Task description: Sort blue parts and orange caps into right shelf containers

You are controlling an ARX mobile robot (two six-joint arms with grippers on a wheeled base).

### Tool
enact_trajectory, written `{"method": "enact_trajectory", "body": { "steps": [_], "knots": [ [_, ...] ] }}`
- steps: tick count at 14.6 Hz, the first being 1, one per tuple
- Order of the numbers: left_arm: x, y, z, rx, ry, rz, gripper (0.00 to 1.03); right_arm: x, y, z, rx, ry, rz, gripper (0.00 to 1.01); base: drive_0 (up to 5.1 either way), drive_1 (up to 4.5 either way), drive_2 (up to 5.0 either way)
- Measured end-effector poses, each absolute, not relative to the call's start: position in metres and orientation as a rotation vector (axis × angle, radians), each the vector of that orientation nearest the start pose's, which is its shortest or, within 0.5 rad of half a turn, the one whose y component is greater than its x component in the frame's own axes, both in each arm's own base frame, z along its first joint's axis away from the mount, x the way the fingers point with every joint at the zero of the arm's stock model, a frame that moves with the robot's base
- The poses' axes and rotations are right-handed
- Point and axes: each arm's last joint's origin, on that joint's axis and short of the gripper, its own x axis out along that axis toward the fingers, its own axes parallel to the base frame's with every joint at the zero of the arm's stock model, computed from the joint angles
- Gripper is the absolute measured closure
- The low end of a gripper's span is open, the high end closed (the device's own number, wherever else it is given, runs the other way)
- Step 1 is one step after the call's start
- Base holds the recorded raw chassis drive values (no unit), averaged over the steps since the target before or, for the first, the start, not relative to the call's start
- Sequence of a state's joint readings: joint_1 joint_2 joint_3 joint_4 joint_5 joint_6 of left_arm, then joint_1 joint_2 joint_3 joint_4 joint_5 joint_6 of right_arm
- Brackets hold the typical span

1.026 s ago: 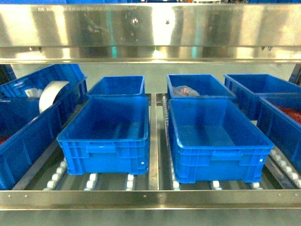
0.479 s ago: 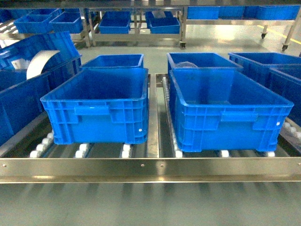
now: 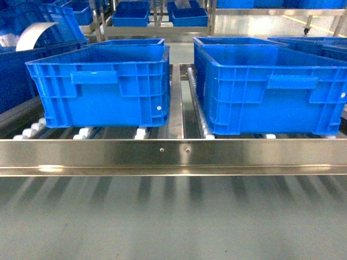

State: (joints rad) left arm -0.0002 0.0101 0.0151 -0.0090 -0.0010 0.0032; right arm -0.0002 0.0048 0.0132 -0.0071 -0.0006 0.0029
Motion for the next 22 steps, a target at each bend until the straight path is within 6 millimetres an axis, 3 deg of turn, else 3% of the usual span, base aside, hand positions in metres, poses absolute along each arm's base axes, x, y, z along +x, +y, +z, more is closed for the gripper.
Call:
{"method": "enact_trajectory", "body": {
  "steps": [9, 22],
  "knots": [
    [0.0974, 0.0, 0.1671, 0.003, 0.002, 0.0, 0.59, 0.0972, 0.0, 0.167, 0.002, -0.002, 0.0, 0.58, 0.0, 0.05, 0.0],
    [0.0974, 0.0, 0.1674, 0.003, 0.0, 0.0, 0.59, 0.0972, 0.0, 0.1671, 0.002, -0.003, 0.0, 0.58, 0.0, 4.35, -4.3]
  ]
}}
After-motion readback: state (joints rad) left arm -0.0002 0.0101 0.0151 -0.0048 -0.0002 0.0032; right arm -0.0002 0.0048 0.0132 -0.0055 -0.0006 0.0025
